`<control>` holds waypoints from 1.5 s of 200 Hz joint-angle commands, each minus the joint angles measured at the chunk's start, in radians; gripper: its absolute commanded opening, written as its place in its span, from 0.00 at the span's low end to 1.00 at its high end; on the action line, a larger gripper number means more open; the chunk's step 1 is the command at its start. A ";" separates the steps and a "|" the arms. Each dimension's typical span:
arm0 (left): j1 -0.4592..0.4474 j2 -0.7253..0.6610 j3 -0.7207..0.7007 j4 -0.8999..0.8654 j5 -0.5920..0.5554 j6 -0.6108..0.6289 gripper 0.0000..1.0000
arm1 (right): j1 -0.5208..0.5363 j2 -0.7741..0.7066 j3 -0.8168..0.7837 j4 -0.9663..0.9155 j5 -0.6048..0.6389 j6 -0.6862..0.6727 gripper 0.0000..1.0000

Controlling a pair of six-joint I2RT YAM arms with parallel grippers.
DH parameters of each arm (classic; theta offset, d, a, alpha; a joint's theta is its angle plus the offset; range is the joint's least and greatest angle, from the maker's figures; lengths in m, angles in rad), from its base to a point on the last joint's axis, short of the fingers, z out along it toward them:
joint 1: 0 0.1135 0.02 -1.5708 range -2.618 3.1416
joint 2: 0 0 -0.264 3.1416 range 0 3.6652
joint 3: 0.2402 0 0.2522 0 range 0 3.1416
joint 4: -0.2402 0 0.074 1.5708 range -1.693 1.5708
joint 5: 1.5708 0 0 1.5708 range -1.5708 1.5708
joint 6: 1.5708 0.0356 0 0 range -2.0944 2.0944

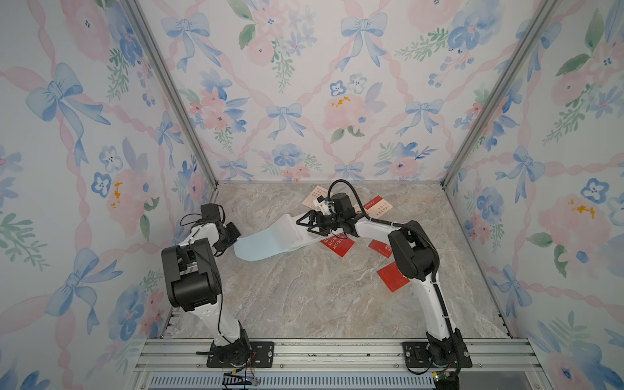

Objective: Place the photos into the photo albums
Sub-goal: Open the photo album at the center of the board.

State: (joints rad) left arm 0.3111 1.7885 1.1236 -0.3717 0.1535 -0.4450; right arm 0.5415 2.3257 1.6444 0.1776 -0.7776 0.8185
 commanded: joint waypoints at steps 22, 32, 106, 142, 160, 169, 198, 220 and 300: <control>0.000 0.038 0.015 -0.032 0.004 0.019 0.00 | -0.007 -0.017 0.001 0.023 0.012 -0.004 0.99; -0.001 0.041 0.015 -0.032 0.004 0.019 0.00 | 0.021 0.008 0.027 0.006 0.021 -0.009 0.99; -0.018 0.110 0.018 -0.032 0.005 0.026 0.00 | 0.238 0.195 0.348 -0.172 0.031 -0.024 1.00; -0.020 0.102 0.012 -0.033 -0.013 0.029 0.00 | 0.225 0.147 0.321 -0.175 0.029 -0.049 1.00; -0.020 0.096 0.012 -0.032 -0.020 0.031 0.00 | 0.182 0.117 0.285 -0.172 0.034 -0.059 0.99; -0.019 0.094 0.013 -0.032 -0.020 0.031 0.00 | 0.167 0.111 0.276 -0.183 0.041 -0.071 0.99; -0.005 0.080 0.014 -0.032 -0.026 0.031 0.00 | 0.169 0.144 0.322 -0.232 0.046 -0.095 0.99; 0.001 0.064 0.014 -0.032 -0.033 0.034 0.00 | 0.204 0.187 0.398 -0.282 0.047 -0.118 0.99; 0.014 0.064 0.107 -0.079 -0.049 0.052 0.05 | 0.283 0.362 0.677 -0.501 0.111 -0.185 0.99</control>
State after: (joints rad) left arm 0.3065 1.8526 1.1954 -0.4011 0.1562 -0.4183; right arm 0.8276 2.6274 2.2860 -0.2096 -0.7105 0.6670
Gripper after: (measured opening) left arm 0.056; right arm 0.990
